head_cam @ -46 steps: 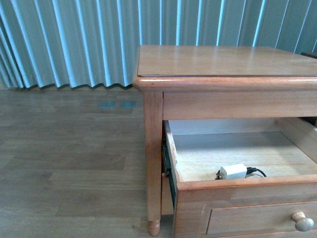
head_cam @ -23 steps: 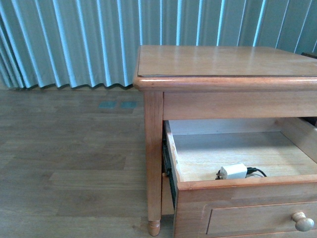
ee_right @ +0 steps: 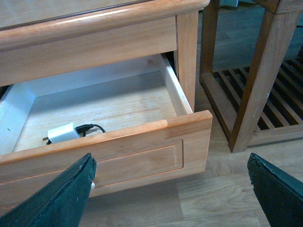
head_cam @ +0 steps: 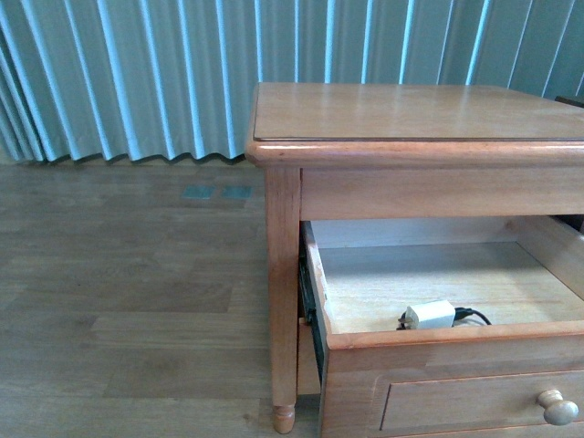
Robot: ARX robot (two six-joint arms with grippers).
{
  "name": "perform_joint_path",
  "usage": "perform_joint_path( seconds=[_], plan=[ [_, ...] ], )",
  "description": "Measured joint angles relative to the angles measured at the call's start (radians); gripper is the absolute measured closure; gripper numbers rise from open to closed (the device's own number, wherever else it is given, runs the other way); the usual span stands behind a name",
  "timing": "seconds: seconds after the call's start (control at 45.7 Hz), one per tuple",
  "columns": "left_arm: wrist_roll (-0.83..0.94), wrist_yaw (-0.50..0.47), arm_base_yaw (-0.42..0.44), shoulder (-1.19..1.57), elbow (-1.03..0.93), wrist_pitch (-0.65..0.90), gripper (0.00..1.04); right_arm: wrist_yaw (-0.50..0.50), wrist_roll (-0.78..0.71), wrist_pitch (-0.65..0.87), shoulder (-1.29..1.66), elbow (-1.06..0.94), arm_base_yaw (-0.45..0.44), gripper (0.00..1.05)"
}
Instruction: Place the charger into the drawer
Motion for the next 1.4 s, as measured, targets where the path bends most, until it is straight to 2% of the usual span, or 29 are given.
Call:
perform_joint_path(
  seconds=[0.131,1.029,1.139,1.402],
  plan=[
    [0.002,0.018,0.052,-0.053,-0.02,-0.028,1.01,0.0,0.0,0.0,0.0,0.0,0.0,0.08],
    [0.005,0.025,0.054,-0.335,-0.082,-0.232,1.01,0.0,0.0,0.0,0.0,0.0,0.0,0.08],
    [0.005,0.026,0.054,-0.471,-0.082,-0.395,1.01,0.0,0.0,0.0,0.0,0.0,0.0,0.08],
    [0.005,0.026,0.054,-0.502,-0.082,-0.408,1.01,0.0,0.0,0.0,-0.001,0.0,0.0,0.08]
  ],
)
